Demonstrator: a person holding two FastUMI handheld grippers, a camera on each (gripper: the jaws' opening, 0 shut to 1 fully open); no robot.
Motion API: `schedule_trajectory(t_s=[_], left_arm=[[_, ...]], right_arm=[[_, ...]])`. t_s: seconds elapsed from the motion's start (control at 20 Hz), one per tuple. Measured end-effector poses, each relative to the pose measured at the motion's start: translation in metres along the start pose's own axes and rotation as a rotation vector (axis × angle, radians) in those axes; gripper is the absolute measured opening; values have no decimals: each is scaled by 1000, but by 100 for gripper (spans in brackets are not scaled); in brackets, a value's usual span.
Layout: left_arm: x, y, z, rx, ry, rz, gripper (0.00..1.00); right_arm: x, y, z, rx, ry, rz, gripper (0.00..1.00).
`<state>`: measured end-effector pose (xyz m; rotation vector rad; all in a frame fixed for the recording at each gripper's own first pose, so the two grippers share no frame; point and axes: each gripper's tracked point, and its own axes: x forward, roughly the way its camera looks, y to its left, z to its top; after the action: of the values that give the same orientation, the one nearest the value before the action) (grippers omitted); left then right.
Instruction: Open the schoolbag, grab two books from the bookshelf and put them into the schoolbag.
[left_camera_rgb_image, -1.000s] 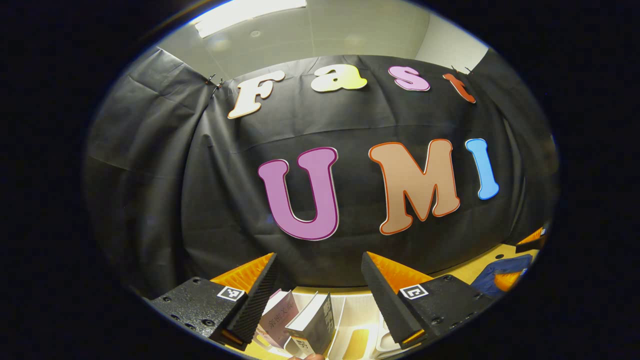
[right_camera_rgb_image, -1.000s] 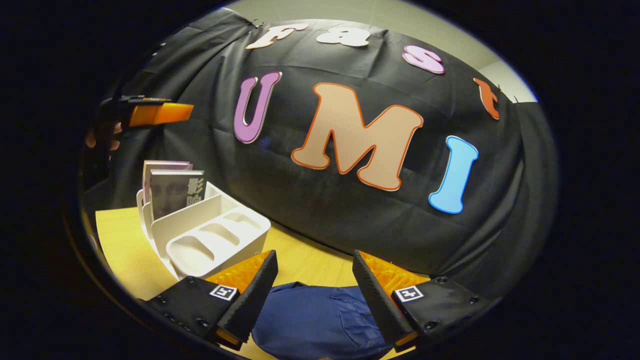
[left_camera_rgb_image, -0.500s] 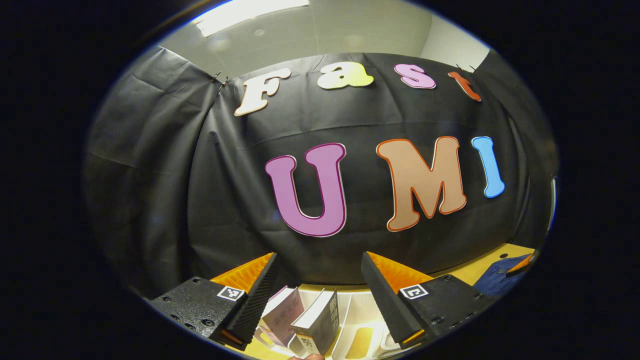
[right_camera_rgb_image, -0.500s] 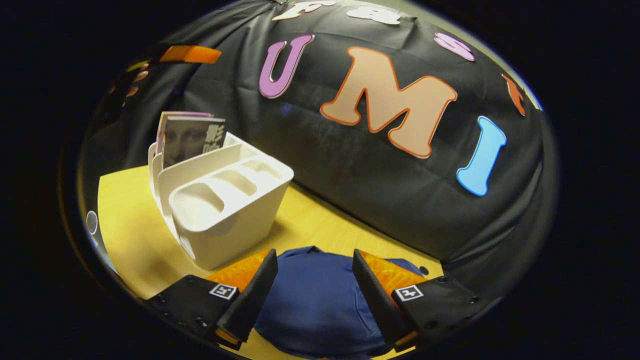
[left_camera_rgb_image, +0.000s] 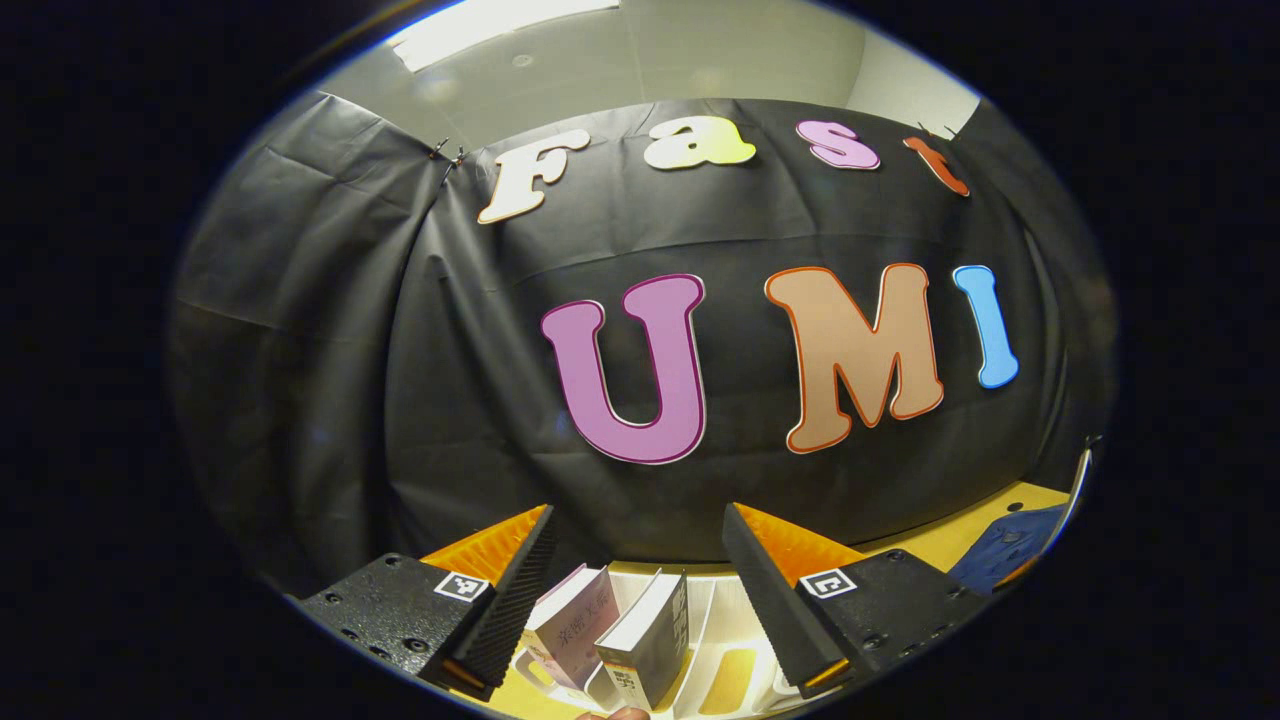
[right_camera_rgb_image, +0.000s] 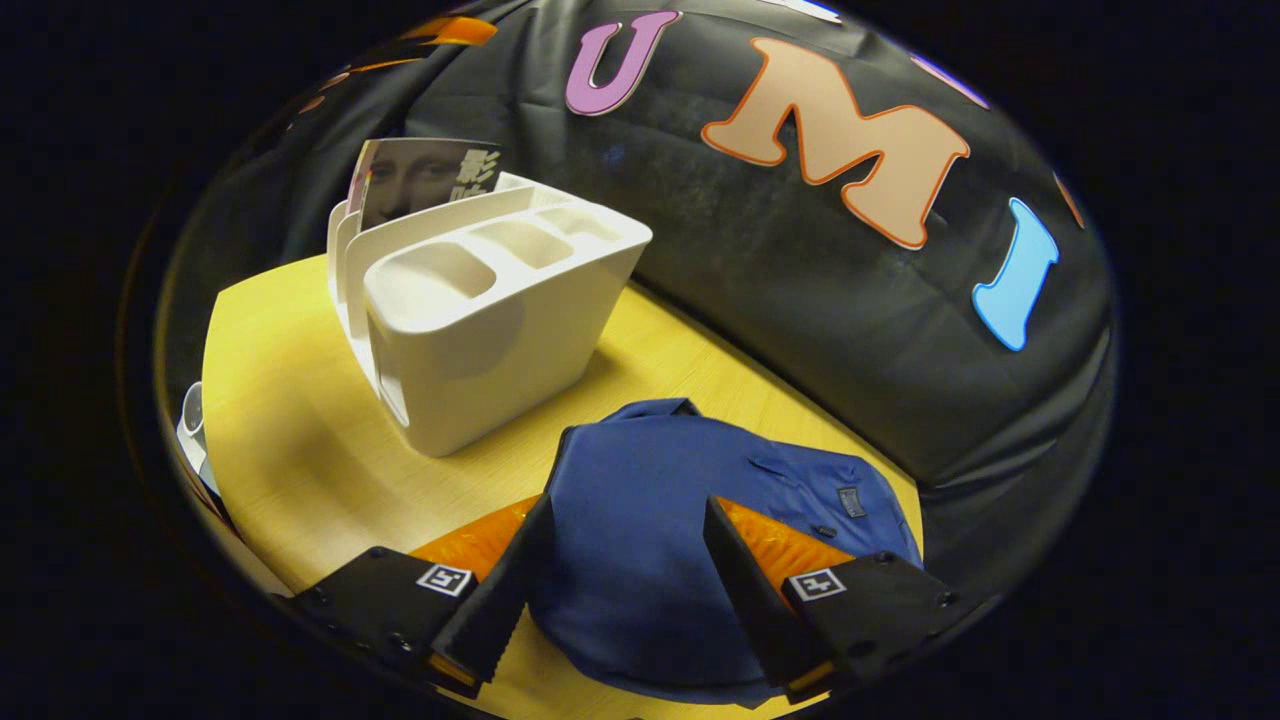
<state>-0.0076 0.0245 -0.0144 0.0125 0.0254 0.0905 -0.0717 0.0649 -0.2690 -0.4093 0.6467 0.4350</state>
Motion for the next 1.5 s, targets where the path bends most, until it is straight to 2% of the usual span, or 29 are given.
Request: schedule_trajectory(t_s=[0.15, 0.2, 0.3, 0.4, 0.55, 0.65, 0.7, 0.75, 0.8, 0.9, 1.0, 1.1, 1.2, 1.3, 1.35, 1.5], left_arm=[[-1, 1, -2, -1, 5, 1, 99], [-1, 1, -2, -1, 7, 2, 99], [-1, 1, -3, -1, 10, 3, 99], [-1, 2, -3, -1, 13, 3, 96], [-1, 3, -3, 1, 12, 5, 96], [-1, 3, -2, 2, 11, 6, 99], [-1, 3, -4, 2, 12, 6, 99], [-1, 3, -4, 1, 13, 5, 96], [-1, 3, -4, -1, 13, 4, 96], [-2, 3, -4, -2, 12, 3, 99], [-2, 4, -3, -2, 9, 2, 99], [-3, 4, -2, -4, 8, 3, 99], [-3, 4, -3, -5, 12, 0, 96], [-4, 5, -3, 0, 11, 2, 99], [-4, 5, -4, 5, 14, 0, 96], [-3, 4, -5, 19, 14, -7, 96]], right_arm=[[3, 12, -14, -31, 31, 24, 100], [5, 15, -19, -43, 45, 28, 98], [9, 16, -30, -71, 81, 22, 100], [10, 14, -39, -94, 113, 17, 98], [7, 19, -40, -86, 125, 42, 100], [5, 23, -38, -71, 126, 67, 92], [5, 25, -38, -65, 137, 80, 89], [4, 25, -41, -60, 148, 87, 80], [3, 30, -39, -54, 159, 110, 76], [-2, 31, -40, -36, 183, 117, 58], [3, 26, -40, -40, 175, 78, 32], [2, 26, -42, -27, 194, 71, 6], [2, 24, -39, 30, 197, 74, 5], [-5, 18, -27, 67, 179, 83, 2], [-7, 15, -20, 75, 162, 80, 3], [-16, 4, 3, 85, 115, 60, 3]])
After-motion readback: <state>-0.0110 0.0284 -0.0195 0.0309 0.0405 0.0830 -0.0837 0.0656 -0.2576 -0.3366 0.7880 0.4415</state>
